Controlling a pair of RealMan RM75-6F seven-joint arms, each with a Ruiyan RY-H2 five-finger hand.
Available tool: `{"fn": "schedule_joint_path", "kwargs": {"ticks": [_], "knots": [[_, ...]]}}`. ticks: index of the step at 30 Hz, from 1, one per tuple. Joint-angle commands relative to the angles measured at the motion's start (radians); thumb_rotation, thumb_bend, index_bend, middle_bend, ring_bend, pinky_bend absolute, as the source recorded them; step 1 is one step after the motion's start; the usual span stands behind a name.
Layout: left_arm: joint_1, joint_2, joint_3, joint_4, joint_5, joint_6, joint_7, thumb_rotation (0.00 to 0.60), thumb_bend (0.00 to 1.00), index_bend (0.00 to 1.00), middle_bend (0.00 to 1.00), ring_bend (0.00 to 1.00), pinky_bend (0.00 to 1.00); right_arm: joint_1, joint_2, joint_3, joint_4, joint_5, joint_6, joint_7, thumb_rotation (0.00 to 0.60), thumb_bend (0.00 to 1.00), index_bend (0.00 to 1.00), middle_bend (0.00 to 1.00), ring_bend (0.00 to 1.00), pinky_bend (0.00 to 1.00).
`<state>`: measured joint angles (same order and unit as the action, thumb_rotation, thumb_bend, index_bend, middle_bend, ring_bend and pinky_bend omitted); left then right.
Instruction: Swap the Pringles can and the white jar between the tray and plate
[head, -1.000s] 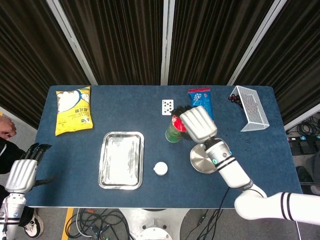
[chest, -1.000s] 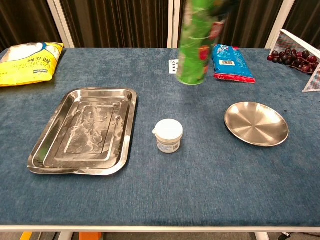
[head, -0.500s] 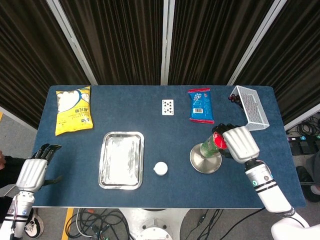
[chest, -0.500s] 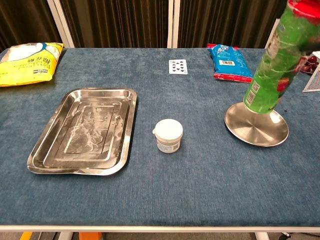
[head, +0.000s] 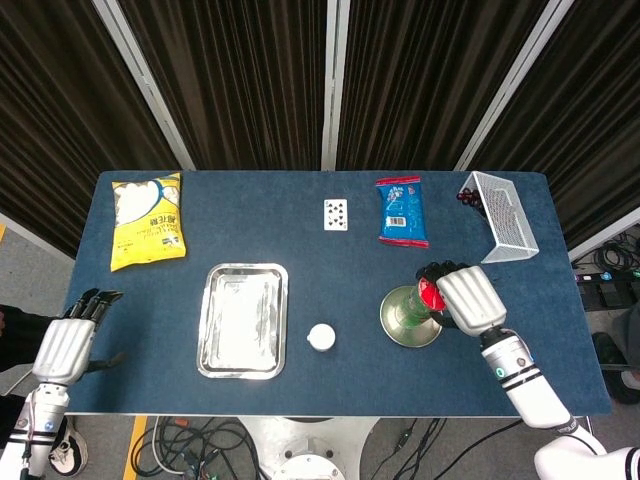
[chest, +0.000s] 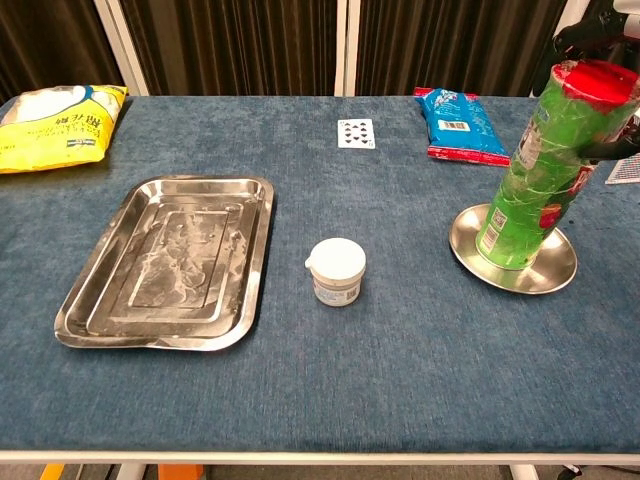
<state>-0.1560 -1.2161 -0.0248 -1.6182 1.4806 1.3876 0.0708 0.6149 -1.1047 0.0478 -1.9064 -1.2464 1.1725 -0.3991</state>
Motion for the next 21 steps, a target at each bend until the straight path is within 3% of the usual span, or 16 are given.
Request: {"fn": "schedule_joint_path", "kwargs": {"ticks": [1,3,7,13,21], "knots": [[0.0,0.001,0.0,-0.001,0.0,0.001,-0.001,0.6,0.06,0.16,0.15,0.08,0.27,-0.004,0.006,0.005,-0.002,-0.001,-0.008,0.008,0.6,0.08,0.11,0.19,0.09,0.24],[0.0,0.001,0.0,-0.002,0.003,0.004,-0.002,0.6,0.06,0.16,0.15,0.08,0.27,-0.008,0.014,0.007,-0.009,-0.014,-0.013,0.024,0.6,0.02,0.02,0.09,0.01,0.14],[-0.003,0.001,-0.001,-0.007,0.01,0.006,0.0,0.6,0.06,0.16,0.15,0.08,0.27,-0.022,0.032,0.018,-0.02,-0.045,0.003,0.053,0.6,0.0,0.0,0.01,0.0,0.07],[-0.018,0.007,-0.002,-0.03,0.03,-0.001,0.012,0.6,0.06,0.16,0.15,0.08,0.27,-0.085,0.094,0.029,-0.061,-0.122,0.101,0.103,0.6,0.0,0.0,0.0,0.0,0.05],[-0.074,-0.032,0.006,-0.073,0.092,-0.053,0.031,0.6,0.06,0.16,0.15,0.08,0.27,-0.273,0.135,-0.016,-0.033,-0.242,0.342,0.21,0.6,0.0,0.0,0.0,0.0,0.0]]}}
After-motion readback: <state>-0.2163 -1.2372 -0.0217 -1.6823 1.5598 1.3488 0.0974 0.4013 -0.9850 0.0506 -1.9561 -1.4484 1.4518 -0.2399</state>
